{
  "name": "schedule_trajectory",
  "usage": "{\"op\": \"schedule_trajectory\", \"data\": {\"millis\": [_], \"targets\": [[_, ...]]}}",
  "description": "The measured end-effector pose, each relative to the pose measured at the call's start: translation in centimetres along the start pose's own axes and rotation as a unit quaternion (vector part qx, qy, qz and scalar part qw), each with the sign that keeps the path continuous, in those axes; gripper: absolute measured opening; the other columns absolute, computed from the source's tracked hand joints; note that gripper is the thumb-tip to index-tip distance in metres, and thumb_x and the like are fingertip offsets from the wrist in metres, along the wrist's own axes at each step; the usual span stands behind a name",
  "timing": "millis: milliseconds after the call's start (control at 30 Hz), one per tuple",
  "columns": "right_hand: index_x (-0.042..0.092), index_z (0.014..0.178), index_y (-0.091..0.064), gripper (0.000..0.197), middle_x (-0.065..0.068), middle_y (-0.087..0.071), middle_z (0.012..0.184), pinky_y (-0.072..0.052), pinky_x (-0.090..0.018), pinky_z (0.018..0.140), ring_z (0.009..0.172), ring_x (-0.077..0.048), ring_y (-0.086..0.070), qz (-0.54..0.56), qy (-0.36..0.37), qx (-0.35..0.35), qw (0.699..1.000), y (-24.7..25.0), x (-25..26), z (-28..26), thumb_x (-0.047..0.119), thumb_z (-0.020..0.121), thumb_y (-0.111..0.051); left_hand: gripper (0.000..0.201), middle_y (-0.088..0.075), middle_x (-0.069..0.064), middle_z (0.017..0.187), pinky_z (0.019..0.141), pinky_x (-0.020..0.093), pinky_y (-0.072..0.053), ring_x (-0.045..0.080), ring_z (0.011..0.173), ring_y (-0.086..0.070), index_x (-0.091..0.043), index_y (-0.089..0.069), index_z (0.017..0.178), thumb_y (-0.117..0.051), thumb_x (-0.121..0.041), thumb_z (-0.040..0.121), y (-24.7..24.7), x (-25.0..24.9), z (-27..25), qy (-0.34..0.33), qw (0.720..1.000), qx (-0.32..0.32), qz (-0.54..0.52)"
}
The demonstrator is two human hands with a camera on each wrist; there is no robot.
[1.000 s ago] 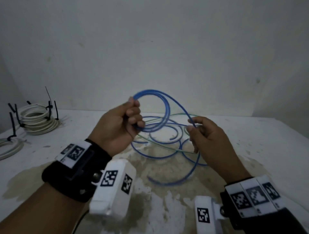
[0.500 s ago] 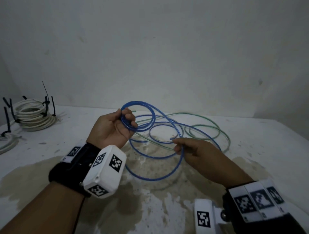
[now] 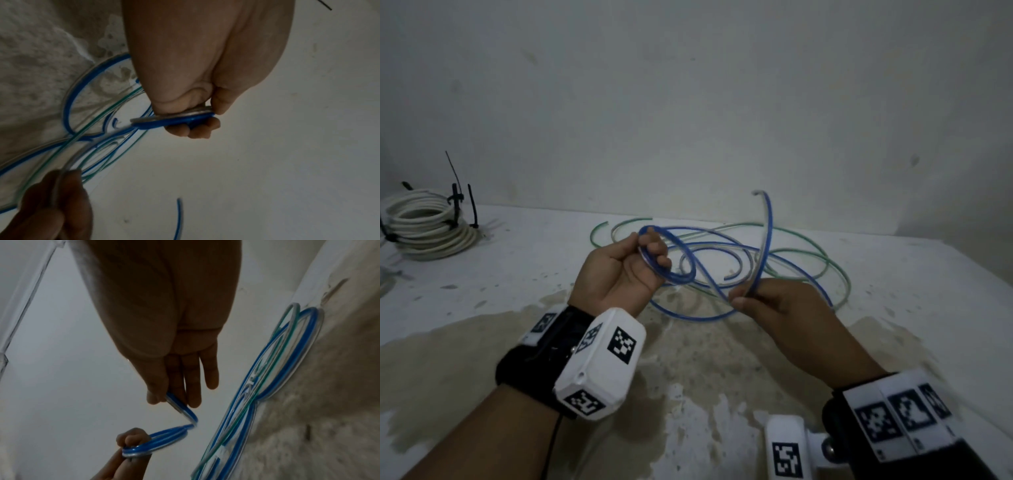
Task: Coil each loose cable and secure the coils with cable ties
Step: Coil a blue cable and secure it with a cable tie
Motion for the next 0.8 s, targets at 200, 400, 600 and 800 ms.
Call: {"op": "schedule_trajectory", "data": {"millis": [200,400,600,800], "targets": [[0.033,0.07,-0.061,0.019,0.01,-0.065,0.073,-0.042,-0.009,0.066,0.073,0.001,-0.059,-0.031,-0.004,0.081,0.996,-1.3,0.9,-0.3,0.029,0.088,-0.064,0.025,-0.045,-0.005,0.069,0.061,0.021,-0.049,0.008,0.057,-0.048,-0.013,-0.046,0.084,-0.03,-0.021,0.102,-2.0,2.3,-0.8,-0.003,0.994,0.0,0.106],[0.028,0.089,-0.067,0.004,0.008,-0.072,0.08,-0.05,-0.017,0.072,0.074,0.001,-0.066,0.024,0.005,0.1,0.995,-2.1,2.2,-0.8,0.027,0.088,-0.063,0.02,-0.049,0.0,0.072,0.058,0.025,-0.049,0.012,0.061,-0.049,-0.013,-0.041,0.082,-0.036,-0.021,0.1,-2.6,4.7,-1.4,-0.018,0.978,-0.003,0.207],[0.016,0.08,-0.067,0.016,-0.002,-0.068,0.077,-0.051,-0.031,0.069,0.071,-0.013,-0.063,0.058,0.04,0.002,0.998,-1.4,2.7,-0.4,0.021,0.092,-0.058,0.015,-0.046,0.016,0.081,0.06,0.031,-0.044,0.024,0.068,-0.046,-0.007,-0.04,0.095,-0.039,-0.021,0.102,-2.2,5.5,-1.9,-0.039,0.933,-0.022,0.356],[0.013,0.082,-0.068,0.013,0.004,-0.067,0.073,-0.05,-0.028,0.069,0.071,-0.01,-0.063,0.094,0.019,-0.068,0.993,-0.9,2.1,-0.1,0.021,0.09,-0.061,0.029,-0.052,0.005,0.065,0.056,0.025,-0.042,0.017,0.058,-0.047,-0.004,-0.05,0.081,-0.039,-0.021,0.102,-2.4,6.6,-2.9,-0.012,0.861,-0.013,0.509]]}}
Point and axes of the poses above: each hand's wrist, its own z-axis towards the middle knuckle, its own y-axis out of the back of the hand, x = y × z, the point moved 4 cm from there along z, towards the middle knuckle
